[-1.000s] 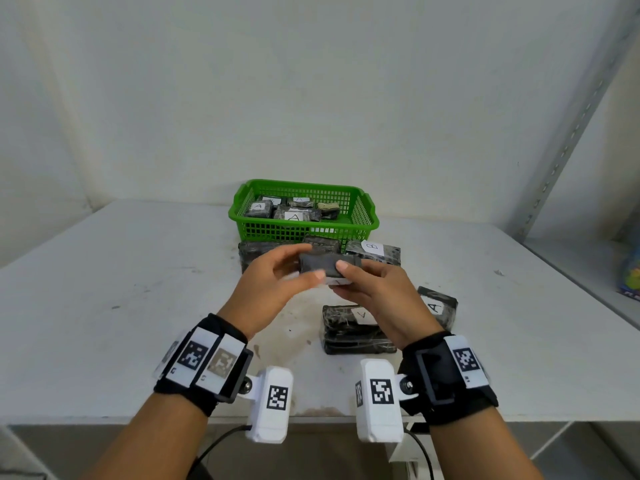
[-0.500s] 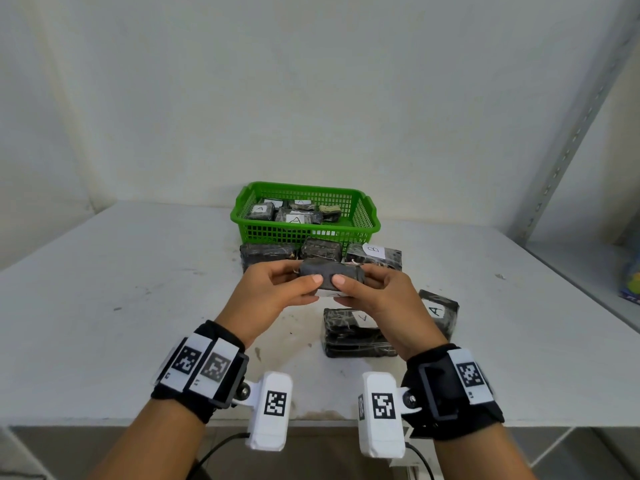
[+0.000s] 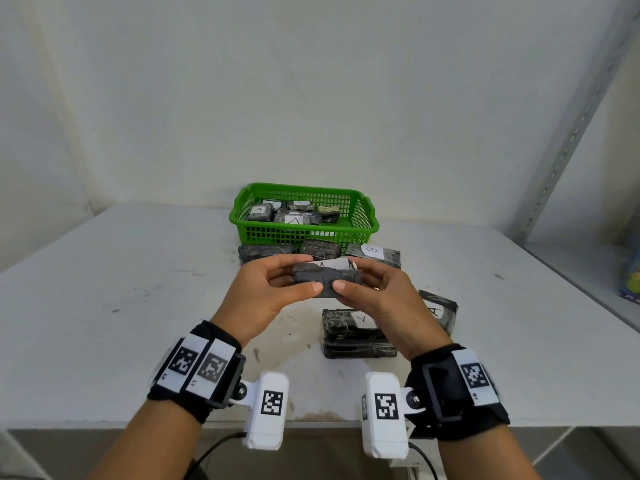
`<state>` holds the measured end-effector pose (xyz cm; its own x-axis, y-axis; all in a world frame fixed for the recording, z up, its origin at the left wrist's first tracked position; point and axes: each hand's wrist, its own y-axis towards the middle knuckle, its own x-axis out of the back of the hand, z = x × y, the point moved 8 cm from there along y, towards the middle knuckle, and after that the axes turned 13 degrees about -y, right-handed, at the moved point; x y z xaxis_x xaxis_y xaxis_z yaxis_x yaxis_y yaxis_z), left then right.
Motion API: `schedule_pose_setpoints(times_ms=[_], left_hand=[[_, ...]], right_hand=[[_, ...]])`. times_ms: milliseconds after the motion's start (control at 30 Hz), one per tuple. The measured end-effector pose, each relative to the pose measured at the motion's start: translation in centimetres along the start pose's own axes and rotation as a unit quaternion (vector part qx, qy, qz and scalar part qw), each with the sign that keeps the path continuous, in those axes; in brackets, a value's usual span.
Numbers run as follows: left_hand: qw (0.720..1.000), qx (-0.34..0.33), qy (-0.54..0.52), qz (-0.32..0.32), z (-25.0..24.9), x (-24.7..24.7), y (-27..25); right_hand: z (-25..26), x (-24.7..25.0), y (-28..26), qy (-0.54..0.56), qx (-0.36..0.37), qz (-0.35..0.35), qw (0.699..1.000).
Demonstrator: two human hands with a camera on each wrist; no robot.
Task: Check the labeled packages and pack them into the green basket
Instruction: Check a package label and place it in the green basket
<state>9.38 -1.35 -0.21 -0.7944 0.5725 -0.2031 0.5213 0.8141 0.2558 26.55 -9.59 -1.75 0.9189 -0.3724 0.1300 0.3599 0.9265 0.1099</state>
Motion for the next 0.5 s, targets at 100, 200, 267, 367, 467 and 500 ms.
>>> schedule_pose_setpoints(times_ms=[100,200,267,367,467,500], left_hand=[[1.0,-0.014,0.007,0.023,-0.2,-0.4,0.0],[0.999,-0.023,0.001,0.046,-0.2,-0.8,0.0],[0.998,-0.02,-0.006,0.06,-0.1,-1.2,-0.2],[0.999,0.004,-0.027,0.044,0.4,-1.4,-0.3],[1.0,0.011,-0.009,0.011,1.0,-0.9,-0.1],[1.0,0.008,0.009,0.007,1.1,-0.7,0.0]], right_hand=[[0.2,-0.8,-0.2,0.026,-0.04,0.039,0.998],[0.2,-1.2,-0.5,0.017,-0.066,0.053,0.996],[0.3,-1.1,-0.5,0.029,-0.057,0.034,0.997],[0.4,-0.7,-0.4,0.037,-0.037,0.008,0.999],[0.2,-0.8,-0.5,0.021,-0.036,0.014,0.999],[0.2,-1.0,-0.6,0.012,-0.039,0.022,0.999]])
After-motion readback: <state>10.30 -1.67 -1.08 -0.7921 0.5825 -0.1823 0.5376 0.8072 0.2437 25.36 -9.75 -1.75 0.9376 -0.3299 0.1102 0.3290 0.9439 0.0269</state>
